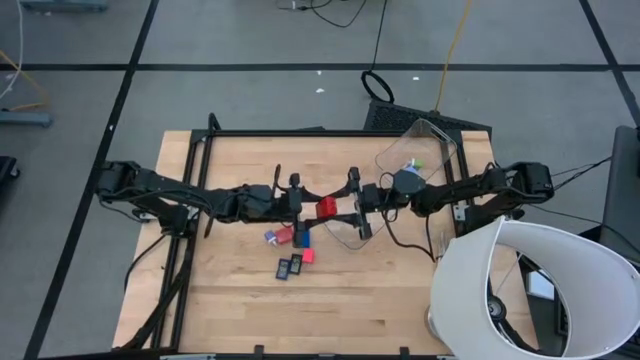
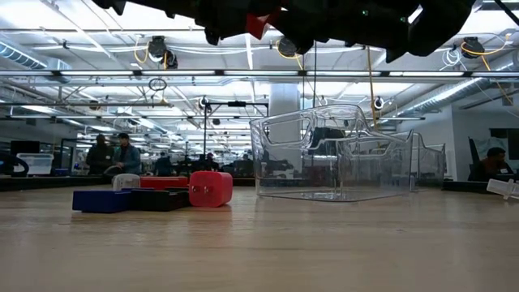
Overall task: Pick & Place Office items
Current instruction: Put the top red charger adapter into the right transparent bin
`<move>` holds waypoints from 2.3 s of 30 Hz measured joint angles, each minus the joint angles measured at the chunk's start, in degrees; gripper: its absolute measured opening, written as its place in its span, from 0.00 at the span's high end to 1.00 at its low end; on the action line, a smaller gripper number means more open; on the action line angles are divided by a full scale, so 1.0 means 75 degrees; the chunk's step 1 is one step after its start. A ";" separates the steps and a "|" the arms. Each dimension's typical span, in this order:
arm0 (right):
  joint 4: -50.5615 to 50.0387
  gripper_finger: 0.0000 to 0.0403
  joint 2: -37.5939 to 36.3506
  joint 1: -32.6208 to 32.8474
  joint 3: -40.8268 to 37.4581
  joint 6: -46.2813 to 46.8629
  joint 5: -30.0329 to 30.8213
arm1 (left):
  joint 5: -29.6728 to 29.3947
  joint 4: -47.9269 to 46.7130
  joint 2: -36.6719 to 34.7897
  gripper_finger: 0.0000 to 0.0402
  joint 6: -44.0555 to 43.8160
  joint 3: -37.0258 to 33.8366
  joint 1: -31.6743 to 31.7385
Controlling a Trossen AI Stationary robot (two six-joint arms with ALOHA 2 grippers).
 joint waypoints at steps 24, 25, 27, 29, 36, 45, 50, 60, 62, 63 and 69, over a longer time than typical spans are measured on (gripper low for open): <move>-0.0231 0.48 0.0017 -0.0021 -0.0022 -0.0251 0.0010 | -0.0604 -0.0608 -0.0041 0.36 -0.1176 0.0003 -0.0048; -0.0235 0.48 0.0019 -0.0035 -0.0022 -0.0248 0.0019 | -0.0715 -0.0660 -0.0082 0.36 -0.1184 0.0003 -0.0072; -0.0234 0.48 0.0020 -0.0079 -0.0020 -0.0238 0.0006 | -0.0824 -0.0686 -0.0135 0.36 -0.1061 0.0003 -0.0101; -0.0244 0.48 0.0020 -0.0099 -0.0020 -0.0204 0.0006 | -0.0896 -0.0769 -0.0268 0.36 -0.0897 0.0003 -0.0099; -0.0439 0.48 0.0011 -0.0101 -0.0030 -0.0212 -0.0069 | -0.1086 -0.0943 -0.0675 0.36 -0.0814 0.0022 -0.0094; -0.0487 0.48 0.0017 -0.0093 -0.0032 -0.0254 -0.0021 | -0.1078 -0.1583 -0.0662 0.25 -0.1545 0.0016 -0.0079; -0.0709 0.48 0.0015 -0.0304 -0.0029 -0.0247 -0.0020 | -0.1082 -0.1747 -0.0950 0.14 -0.1075 0.0009 -0.0085; -0.2614 0.48 -0.0764 -0.1052 -0.0020 -0.0030 0.0103 | -0.1205 -0.3965 -0.2363 0.09 -0.0591 0.0003 -0.0085; -0.3019 0.48 -0.1033 -0.1095 -0.0057 -0.0163 0.0480 | -0.1209 -0.4036 -0.2484 0.09 -0.0593 -0.0086 -0.0088; -0.3183 0.48 -0.1165 -0.1095 -0.0109 -0.0284 0.0732 | -0.1207 -0.4036 -0.2557 0.09 -0.0583 -0.0197 -0.0088; -0.3861 0.48 -0.1966 -0.1095 -0.0499 -0.0671 0.2231 | -0.1213 -0.3100 -0.3104 0.09 -0.0655 -0.1568 0.0008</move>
